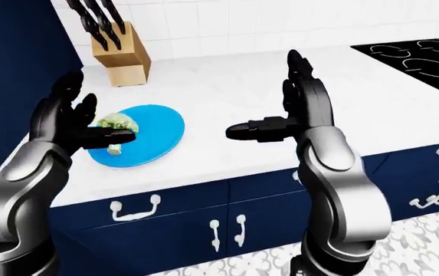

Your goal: Place the broccoli on the top rack of the oven.

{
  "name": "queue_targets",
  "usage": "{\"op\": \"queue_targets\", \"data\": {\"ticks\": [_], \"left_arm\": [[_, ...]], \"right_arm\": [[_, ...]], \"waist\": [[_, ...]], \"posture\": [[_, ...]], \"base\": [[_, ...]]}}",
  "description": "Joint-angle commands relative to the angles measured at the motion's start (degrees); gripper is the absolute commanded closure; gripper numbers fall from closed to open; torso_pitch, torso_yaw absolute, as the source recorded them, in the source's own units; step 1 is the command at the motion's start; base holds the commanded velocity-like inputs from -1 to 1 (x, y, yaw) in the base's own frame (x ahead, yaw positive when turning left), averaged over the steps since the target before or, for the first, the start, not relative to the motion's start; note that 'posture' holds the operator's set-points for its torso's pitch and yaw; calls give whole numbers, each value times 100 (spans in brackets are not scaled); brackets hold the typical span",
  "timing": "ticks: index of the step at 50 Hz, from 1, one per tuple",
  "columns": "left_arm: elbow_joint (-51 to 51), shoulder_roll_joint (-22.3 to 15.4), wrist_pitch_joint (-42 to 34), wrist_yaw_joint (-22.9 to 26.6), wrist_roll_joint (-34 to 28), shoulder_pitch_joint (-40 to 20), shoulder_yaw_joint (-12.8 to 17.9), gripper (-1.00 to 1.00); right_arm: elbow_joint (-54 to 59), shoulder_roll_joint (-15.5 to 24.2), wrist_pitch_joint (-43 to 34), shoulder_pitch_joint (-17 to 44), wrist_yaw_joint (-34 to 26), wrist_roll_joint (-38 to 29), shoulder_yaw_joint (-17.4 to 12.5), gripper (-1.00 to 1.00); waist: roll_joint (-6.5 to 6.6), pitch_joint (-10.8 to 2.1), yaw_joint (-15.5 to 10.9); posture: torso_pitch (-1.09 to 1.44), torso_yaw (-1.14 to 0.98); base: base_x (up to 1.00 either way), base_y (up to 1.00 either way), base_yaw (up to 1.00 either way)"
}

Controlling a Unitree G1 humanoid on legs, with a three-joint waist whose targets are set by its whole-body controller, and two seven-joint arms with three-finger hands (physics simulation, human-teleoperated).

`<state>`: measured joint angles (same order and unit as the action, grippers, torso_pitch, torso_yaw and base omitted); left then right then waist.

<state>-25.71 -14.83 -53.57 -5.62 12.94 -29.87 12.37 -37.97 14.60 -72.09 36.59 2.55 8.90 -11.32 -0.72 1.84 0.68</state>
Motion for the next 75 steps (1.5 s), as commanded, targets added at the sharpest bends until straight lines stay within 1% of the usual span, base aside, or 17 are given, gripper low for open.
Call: {"op": "queue_targets", "data": {"ticks": [1, 2, 4, 5, 9, 17, 18, 24, 27, 28, 33, 45, 46, 50, 56, 63, 75], "left_arm": [[-206, -87, 175, -47, -50, -163, 116, -100], [-193, -90, 161, -51, -49, -200, 110, -100], [-172, -109, 128, -59, -40, -285, 115, -100], [-152, -112, 149, -57, -38, -297, 115, -100], [-196, -107, 123, -65, -29, -288, 100, -100], [-291, -95, -16, -92, 2, -341, 87, -100], [-296, -95, -17, -93, 1, -339, 85, -100], [-237, -82, 59, -82, -15, -331, 54, -100], [-254, -78, 25, -83, -17, -350, 49, -100], [-233, -80, 37, -81, -25, -361, 41, -100], [-201, -65, 77, -69, -45, -349, 38, -100], [-336, -25, -51, -76, -42, -358, 28, -100], [-341, -21, -48, -78, -41, -351, 24, -100], [-350, -19, -3, -63, -40, -295, 37, -100], [-297, -13, 76, -49, -43, -262, 29, -100], [-301, 26, 193, -18, -53, -131, 19, -100], [-433, 24, 19, -41, 3, -219, 37, -100]], "right_arm": [[-152, 20, 201, 187, -32, 24, 12, -100], [-144, 18, 212, 195, -32, 21, 2, -100], [-143, 27, 192, 244, -23, 22, -18, -100], [-149, 28, 179, 262, -18, 26, -23, -100], [-164, 27, 201, 229, -11, 38, -47, -100], [-166, -11, 232, 231, 41, 100, -68, -100], [-158, -5, 239, 225, 43, 108, -64, -100], [-168, 1, 217, 235, 96, 138, -48, -100], [-187, 7, 196, 235, 102, 152, -51, -100], [-193, 13, 181, 241, 105, 155, -53, -100], [-78, 1, 352, 195, 101, 147, -19, -100], [-81, -47, 421, 120, 124, 107, 83, -100], [-80, -53, 430, 116, 125, 93, 85, -100], [-88, -72, 450, 83, 106, 64, 94, -100], [-64, -69, 483, 100, 113, -5, 94, -100], [-17, -47, 465, 106, 73, -123, 131, -100], [-39, -54, 244, 349, -71, -239, 211, -100]], "waist": [[35, -75, -10], [92, -20, 11], [485, -87, 11], [184, 10, -26], [-58, 11, -70], [41, -134, -106], [89, -247, -90], [-103, -89, -77], [349, -131, -70], [191, -42, -48], [6, -44, -110], [37, -121, -124], [58, -231, -160], [56, -124, -185], [416, -157, -81], [153, -96, -103], [148, -90, -75]], "posture": [[0, 0], [0, 0], [0, 0], [0, 0], [0, 0], [0, 0], [0, 0], [0, 0], [0, 0], [0, 0], [0, 0], [0, 0], [0, 0], [0, 0], [0, 0], [0, 0], [0, 0]], "base": [[0, 0, 0], [0, 0, 0], [0, 0, 0], [0, 0, 0], [0, 0, 0], [0, 0, 0], [0, 11, 0], [0, 23, 0], [0, 0, 0], [0, 0, 0], [0, 2, 0], [0, 0, 0], [0, 0, 37], [0, 0, 78], [0, 0, 54], [0, 0, 0], [0, 0, 0]]}}
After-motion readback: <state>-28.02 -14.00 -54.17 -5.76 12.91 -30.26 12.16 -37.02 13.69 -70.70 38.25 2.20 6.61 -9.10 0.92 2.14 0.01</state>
